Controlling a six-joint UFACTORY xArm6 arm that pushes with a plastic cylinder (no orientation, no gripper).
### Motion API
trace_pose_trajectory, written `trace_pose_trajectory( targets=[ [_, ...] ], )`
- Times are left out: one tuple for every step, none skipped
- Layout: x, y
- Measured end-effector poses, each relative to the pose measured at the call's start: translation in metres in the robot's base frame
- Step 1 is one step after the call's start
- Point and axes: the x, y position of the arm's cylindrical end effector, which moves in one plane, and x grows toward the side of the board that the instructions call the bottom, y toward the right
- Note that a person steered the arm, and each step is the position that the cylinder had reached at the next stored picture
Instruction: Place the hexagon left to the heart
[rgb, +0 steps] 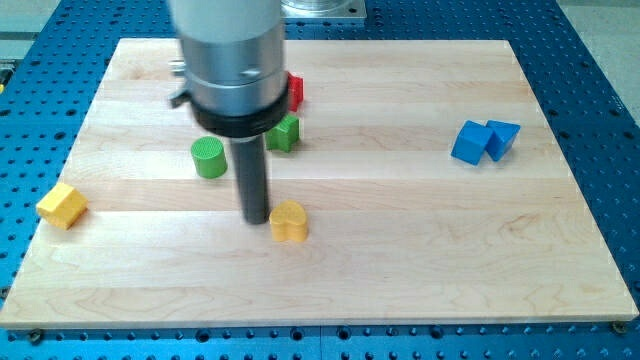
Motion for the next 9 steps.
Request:
trace_pose_trajectory(
  targets=[
    [0.073, -0.077],
    [0.087, -0.212],
    [0.073, -0.215],
    [0.042, -0.215],
    [0.034, -0.214],
    [-0.009, -0.209],
    [-0.011, -0.176],
    [-0.005, -0.165],
    [-0.011, -0.21]
  ],
)
